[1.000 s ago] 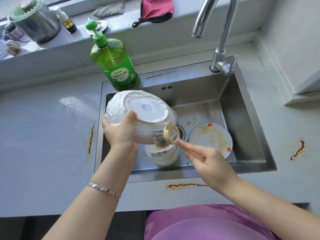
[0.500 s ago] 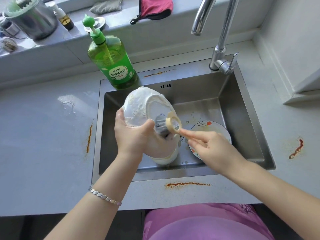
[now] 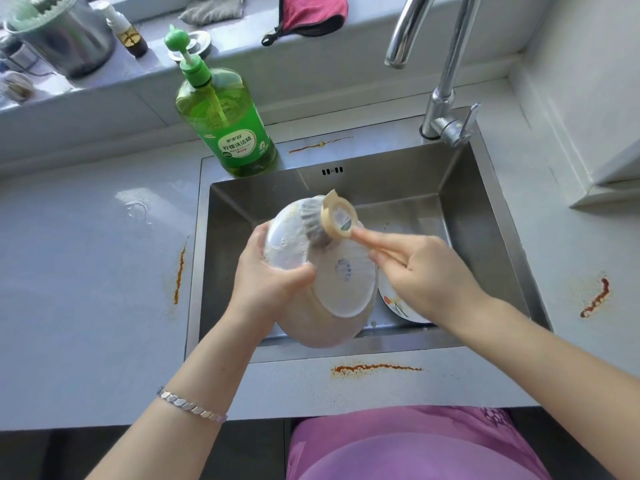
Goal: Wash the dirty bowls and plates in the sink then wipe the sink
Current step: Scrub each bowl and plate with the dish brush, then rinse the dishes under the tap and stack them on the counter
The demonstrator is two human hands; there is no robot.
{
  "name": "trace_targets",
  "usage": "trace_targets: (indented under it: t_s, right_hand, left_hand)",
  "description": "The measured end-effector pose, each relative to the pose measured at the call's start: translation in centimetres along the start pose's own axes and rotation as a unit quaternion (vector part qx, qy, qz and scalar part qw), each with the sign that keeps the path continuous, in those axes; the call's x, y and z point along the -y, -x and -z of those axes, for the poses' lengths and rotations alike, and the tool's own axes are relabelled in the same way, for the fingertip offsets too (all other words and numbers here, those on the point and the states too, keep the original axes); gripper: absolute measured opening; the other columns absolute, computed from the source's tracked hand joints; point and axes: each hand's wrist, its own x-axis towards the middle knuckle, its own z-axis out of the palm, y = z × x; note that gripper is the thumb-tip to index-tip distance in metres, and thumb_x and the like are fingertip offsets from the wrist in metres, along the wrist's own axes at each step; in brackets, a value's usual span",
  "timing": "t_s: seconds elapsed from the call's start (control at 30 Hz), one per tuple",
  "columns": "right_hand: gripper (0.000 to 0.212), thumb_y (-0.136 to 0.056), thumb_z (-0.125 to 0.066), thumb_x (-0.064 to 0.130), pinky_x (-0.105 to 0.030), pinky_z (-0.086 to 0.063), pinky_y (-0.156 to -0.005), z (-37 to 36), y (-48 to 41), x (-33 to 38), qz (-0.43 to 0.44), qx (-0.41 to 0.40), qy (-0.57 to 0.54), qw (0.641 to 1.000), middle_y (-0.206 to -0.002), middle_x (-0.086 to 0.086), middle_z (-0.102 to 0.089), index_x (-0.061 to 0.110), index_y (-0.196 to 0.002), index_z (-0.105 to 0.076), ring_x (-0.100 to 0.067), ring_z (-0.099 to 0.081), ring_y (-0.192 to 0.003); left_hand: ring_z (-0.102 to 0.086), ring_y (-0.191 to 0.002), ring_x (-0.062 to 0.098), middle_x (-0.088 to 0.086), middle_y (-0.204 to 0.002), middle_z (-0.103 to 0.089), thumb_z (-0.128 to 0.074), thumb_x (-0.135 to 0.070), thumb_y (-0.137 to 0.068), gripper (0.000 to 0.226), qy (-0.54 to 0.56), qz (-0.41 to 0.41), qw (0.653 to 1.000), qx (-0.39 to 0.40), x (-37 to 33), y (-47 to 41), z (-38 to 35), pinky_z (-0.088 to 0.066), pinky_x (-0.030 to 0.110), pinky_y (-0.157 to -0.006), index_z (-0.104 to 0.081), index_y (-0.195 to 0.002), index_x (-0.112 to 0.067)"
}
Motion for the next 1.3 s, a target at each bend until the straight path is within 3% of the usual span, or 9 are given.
trace_targets:
  t_s: [0.07,0.17,0.33,0.5,0.63,0.83,1.0,1.17,1.3]
  right_hand:
    - [0.037,-0.093,-0.049,0.026,-0.036,-0.051,-0.078,0.3,-0.6,-1.3,-0.04,-0.001,0.053,0.998,-0.102,0.004,-0.072,0.052,-0.119,-0.053,-0.019,-0.06,-0.081]
    - [0.039,-0.094,-0.048,0.023,-0.037,-0.049,-0.087,0.0,0.7,-2.7,-0.107,0.019,0.052,0.993,-0.111,0.004,-0.069,0.048,-0.123,-0.052,-0.021,-0.061,-0.103]
    - [0.045,-0.093,-0.051,0.02,-0.044,-0.051,-0.086,-1.2,2.0,-0.7,-0.028,0.04,-0.04,0.998,-0.101,0.001,-0.072,0.064,-0.105,-0.05,-0.022,-0.065,-0.096]
    - [0.04,-0.094,-0.049,0.024,-0.039,-0.049,-0.088,-0.5,1.3,-3.7,-0.112,0.039,0.061,0.991,-0.113,0.005,-0.068,0.054,-0.121,-0.05,-0.019,-0.06,-0.108]
    - [0.055,-0.092,-0.05,0.022,-0.05,-0.048,-0.089,-1.9,4.3,-3.5,-0.065,0.108,-0.005,0.992,-0.108,-0.012,-0.067,0.075,-0.102,-0.041,-0.03,-0.06,-0.104]
    - [0.037,-0.093,-0.05,0.027,-0.037,-0.047,-0.093,0.4,1.0,-7.4,-0.136,0.057,0.04,0.988,-0.12,0.015,-0.063,0.054,-0.118,-0.052,-0.015,-0.057,-0.112]
    - [0.028,-0.095,-0.047,0.027,-0.023,-0.043,-0.067,5.1,-3.0,-9.7,-0.151,-0.015,0.043,0.987,-0.066,0.015,-0.06,0.038,-0.116,-0.062,-0.012,-0.057,-0.073]
    - [0.036,-0.099,-0.037,0.029,-0.024,-0.036,-0.07,11.3,-8.8,-9.6,-0.123,-0.041,0.085,0.988,-0.058,0.003,-0.065,0.028,-0.134,-0.047,-0.01,-0.056,-0.081]
    - [0.045,-0.096,-0.048,0.026,-0.01,-0.035,-0.056,14.1,-13.5,-9.0,-0.098,-0.057,0.083,0.99,-0.046,0.006,-0.061,0.025,-0.14,-0.039,0.005,-0.053,-0.052]
  left_hand:
    - [-0.065,-0.072,0.0,-0.01,-0.086,-0.065,-0.068,-0.013,-0.051,0.049,-0.005,-0.004,1.0,-0.005,0.0,0.1,0.1,-0.055,0.022,-0.063,-0.057,-0.093,-0.037]
    - [-0.063,-0.072,-0.005,-0.013,-0.088,-0.063,-0.069,-0.017,-0.051,0.05,-0.014,0.0,1.0,-0.028,-0.1,0.1,0.2,-0.054,0.019,-0.063,-0.055,-0.093,-0.039]
    - [-0.064,-0.082,0.006,-0.008,-0.093,-0.063,-0.068,-0.016,-0.051,0.052,-0.002,0.025,0.999,-0.022,0.3,0.1,-0.5,-0.056,0.028,-0.071,-0.054,-0.097,-0.036]
    - [-0.062,-0.079,0.004,-0.012,-0.09,-0.062,-0.073,-0.01,-0.056,0.049,0.006,0.026,0.998,-0.051,0.3,0.0,-0.7,-0.056,0.03,-0.075,-0.054,-0.091,-0.037]
    - [-0.062,-0.085,0.008,-0.009,-0.093,-0.061,-0.073,0.001,-0.066,0.056,0.006,0.028,0.996,-0.085,0.3,-0.6,-0.8,-0.056,0.034,-0.078,-0.052,-0.106,-0.032]
    - [-0.061,-0.085,0.006,-0.009,-0.096,-0.061,-0.071,0.001,-0.069,0.055,-0.006,0.019,0.998,-0.055,-0.7,-1.7,-2.3,-0.053,0.027,-0.074,-0.051,-0.109,-0.03]
    - [-0.06,-0.083,0.006,-0.007,-0.097,-0.062,-0.072,-0.001,-0.068,0.058,-0.025,0.027,0.998,-0.048,-1.0,-3.8,-3.5,-0.049,0.024,-0.069,-0.052,-0.116,-0.025]
    - [-0.059,-0.09,0.016,0.001,-0.104,-0.061,-0.074,-0.004,-0.068,0.063,-0.049,0.027,0.997,-0.055,-1.7,-5.8,-4.3,-0.044,0.027,-0.071,-0.051,-0.124,-0.021]
    - [-0.057,-0.089,0.017,0.0,-0.102,-0.06,-0.074,-0.002,-0.068,0.063,-0.059,0.015,0.997,-0.053,-2.6,-7.1,-4.9,-0.044,0.03,-0.074,-0.051,-0.123,-0.021]
